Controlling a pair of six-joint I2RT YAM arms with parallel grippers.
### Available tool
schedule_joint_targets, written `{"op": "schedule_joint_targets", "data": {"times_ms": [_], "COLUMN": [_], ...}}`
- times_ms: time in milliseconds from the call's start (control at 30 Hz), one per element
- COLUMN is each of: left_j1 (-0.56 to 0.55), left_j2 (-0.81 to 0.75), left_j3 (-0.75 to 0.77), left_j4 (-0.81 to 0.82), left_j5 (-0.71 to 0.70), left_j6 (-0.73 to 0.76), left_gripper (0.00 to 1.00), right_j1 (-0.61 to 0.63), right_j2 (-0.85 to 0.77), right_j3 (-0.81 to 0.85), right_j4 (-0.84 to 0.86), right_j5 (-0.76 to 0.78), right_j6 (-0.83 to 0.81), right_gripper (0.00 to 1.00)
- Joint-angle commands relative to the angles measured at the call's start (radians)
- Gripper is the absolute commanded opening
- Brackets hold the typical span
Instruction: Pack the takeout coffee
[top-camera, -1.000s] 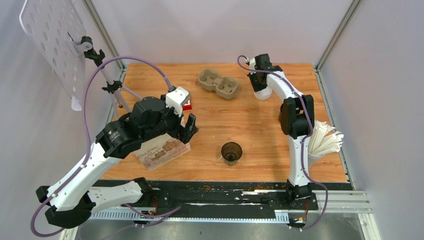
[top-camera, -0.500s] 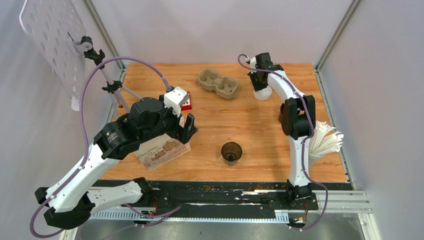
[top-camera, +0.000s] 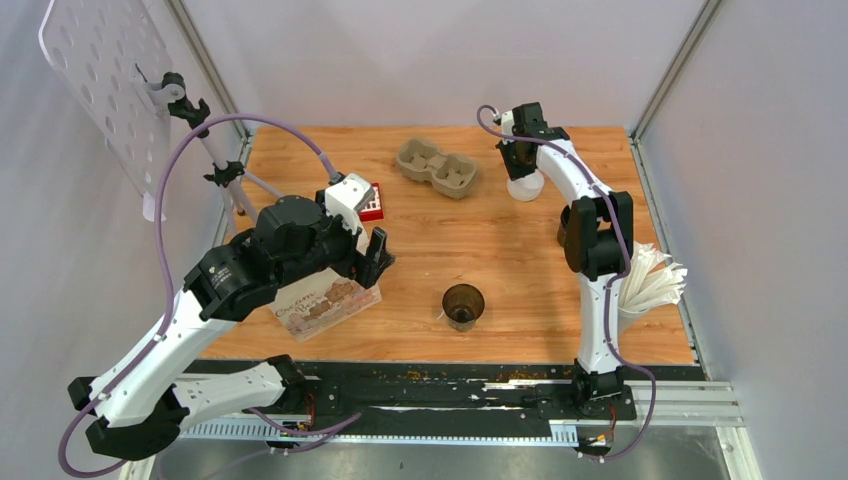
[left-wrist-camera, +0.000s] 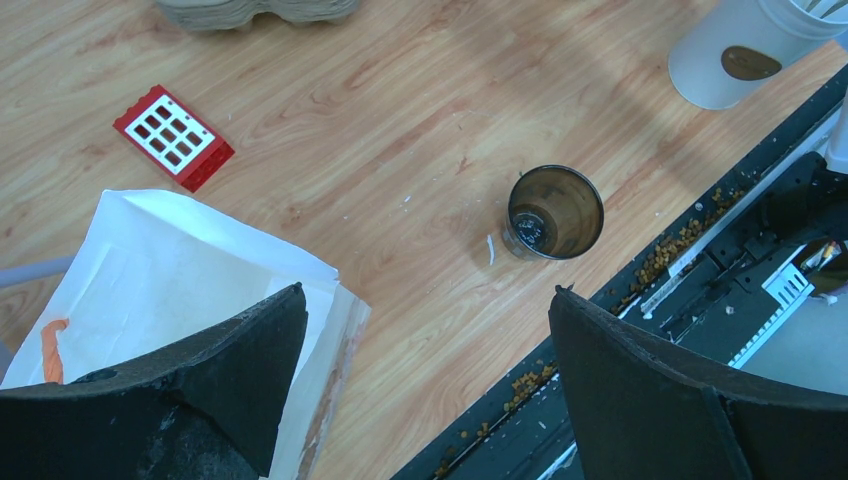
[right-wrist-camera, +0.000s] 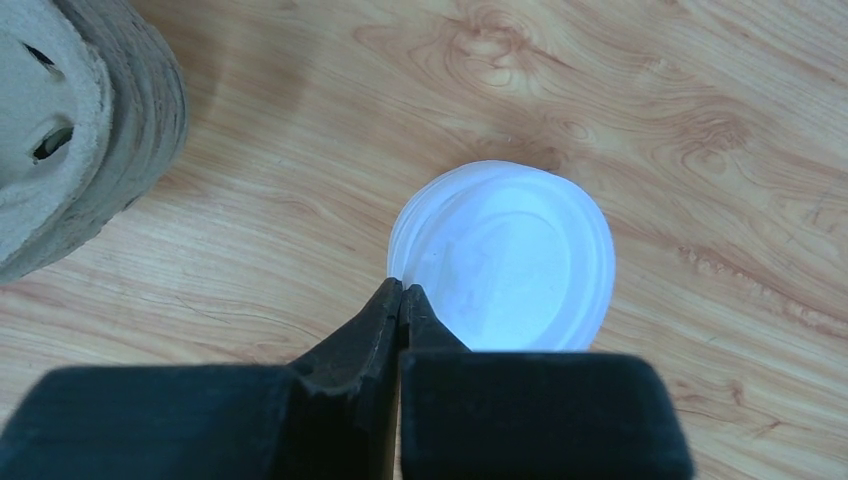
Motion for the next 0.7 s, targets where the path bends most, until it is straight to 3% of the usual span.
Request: {"op": "schedule_joint_targets", "data": {"times_ms": [0,267,367,433,667], "left_j1": [-0.005,-0.005,-0.005,-0.005,-0.006], "left_j2": [-0.010,-0.003,-0.002,-0.001,-0.009], "left_j3": [0.004,0.006,0.010,0.013,0.018], "left_j4": [0.039,0.039,0.040,0.039,0.026], "left_j5": [0.003,-0.002,0.002,0.005,-0.006], "left_j6": [-0.010,-0.002,-0.007,-0.008,-0.004], "left_gripper": [0.97,0.97,0.97,0.97,0.97], "right_j1": [-0.006,-0.006,-0.006,-0.006,-0.006], "right_j2": [-0.042,-0.064,-0.061,-0.050,-0.051], "right_j3": [0.002,0.032,0.019,0.011,-0.017], "right_j4": [0.014,-0.007,-0.002,-0.004,0.027], "right_j5": [-0.028,-0.001,0.008,0.009,-0.048], "right_j6": [-0.009,0.003,-0.001,-0.003,-0.011], "right_gripper": [0.00,0.00,0.08,0.00,0.00]}}
